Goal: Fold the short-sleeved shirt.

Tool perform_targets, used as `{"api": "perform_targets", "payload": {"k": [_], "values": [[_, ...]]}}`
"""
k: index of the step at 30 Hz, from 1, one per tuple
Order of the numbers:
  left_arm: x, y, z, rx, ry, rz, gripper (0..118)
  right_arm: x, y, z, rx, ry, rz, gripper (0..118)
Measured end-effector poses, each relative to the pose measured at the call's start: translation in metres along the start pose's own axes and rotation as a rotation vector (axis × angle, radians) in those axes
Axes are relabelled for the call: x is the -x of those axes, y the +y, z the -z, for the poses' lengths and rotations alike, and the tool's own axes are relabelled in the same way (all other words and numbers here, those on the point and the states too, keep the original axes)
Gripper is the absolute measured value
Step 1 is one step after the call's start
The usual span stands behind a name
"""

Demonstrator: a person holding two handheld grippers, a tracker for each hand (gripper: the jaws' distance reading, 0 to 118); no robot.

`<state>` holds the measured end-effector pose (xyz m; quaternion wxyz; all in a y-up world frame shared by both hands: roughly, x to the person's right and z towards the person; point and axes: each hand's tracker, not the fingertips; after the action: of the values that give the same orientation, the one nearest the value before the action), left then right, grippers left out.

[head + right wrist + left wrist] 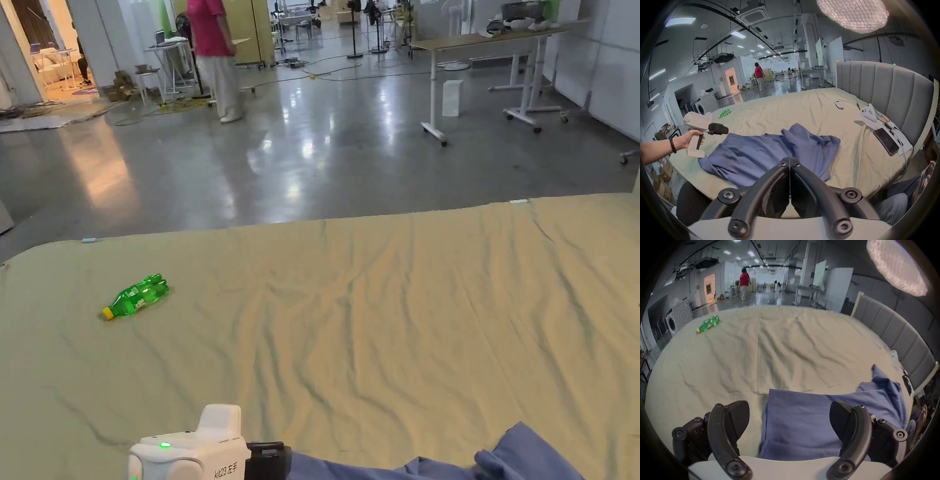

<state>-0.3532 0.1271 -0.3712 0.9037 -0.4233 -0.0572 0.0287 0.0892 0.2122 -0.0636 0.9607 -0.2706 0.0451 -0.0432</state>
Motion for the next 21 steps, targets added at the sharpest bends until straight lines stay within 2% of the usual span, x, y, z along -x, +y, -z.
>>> {"api": "perform_targets", "payload": {"k": [2,4,6,7,9,10,12,14,18,19,20,21], "values": [[0.002,0.001,0.017,0.004,-0.005,-0.009,79,-0.006,-0.004,0.002,0.022,-0.019,0.023,1],[-0.009,-0.001,0.025,0.086,0.043,0.034,58,-0.012,-0.009,0.003,0.034,-0.032,0.050,1],[-0.015,-0.007,0.027,0.079,0.042,0.058,56,-0.015,-0.010,0.003,0.037,-0.043,0.060,1],[-0.017,-0.010,0.029,0.055,0.065,0.090,47,-0.016,-0.012,0.003,0.039,-0.049,0.061,1],[-0.027,-0.008,0.023,0.064,0.045,0.116,22,-0.018,-0.013,0.004,0.041,-0.054,0.062,1],[-0.033,-0.010,0.020,0.074,0.056,0.168,17,-0.020,-0.013,0.006,0.043,-0.053,0.063,1],[-0.039,-0.012,0.024,0.122,0.046,0.220,16,-0.023,-0.010,0.012,0.049,-0.045,0.066,1],[-0.040,-0.005,0.033,0.173,0.052,0.191,12,-0.027,-0.002,0.019,0.048,-0.037,0.065,1],[-0.036,0.011,0.041,0.262,0.044,0.151,12,-0.045,0.034,0.053,0.021,-0.013,-0.019,1],[-0.028,0.016,0.056,0.274,0.044,0.168,12,-0.052,0.045,0.068,0.048,0.005,-0.053,5],[-0.028,0.017,0.057,0.283,0.046,0.176,12,-0.058,0.054,0.085,0.086,0.017,-0.078,17],[-0.029,0.019,0.059,0.289,0.050,0.174,12,-0.062,0.064,0.107,0.154,0.033,-0.101,38]]}}
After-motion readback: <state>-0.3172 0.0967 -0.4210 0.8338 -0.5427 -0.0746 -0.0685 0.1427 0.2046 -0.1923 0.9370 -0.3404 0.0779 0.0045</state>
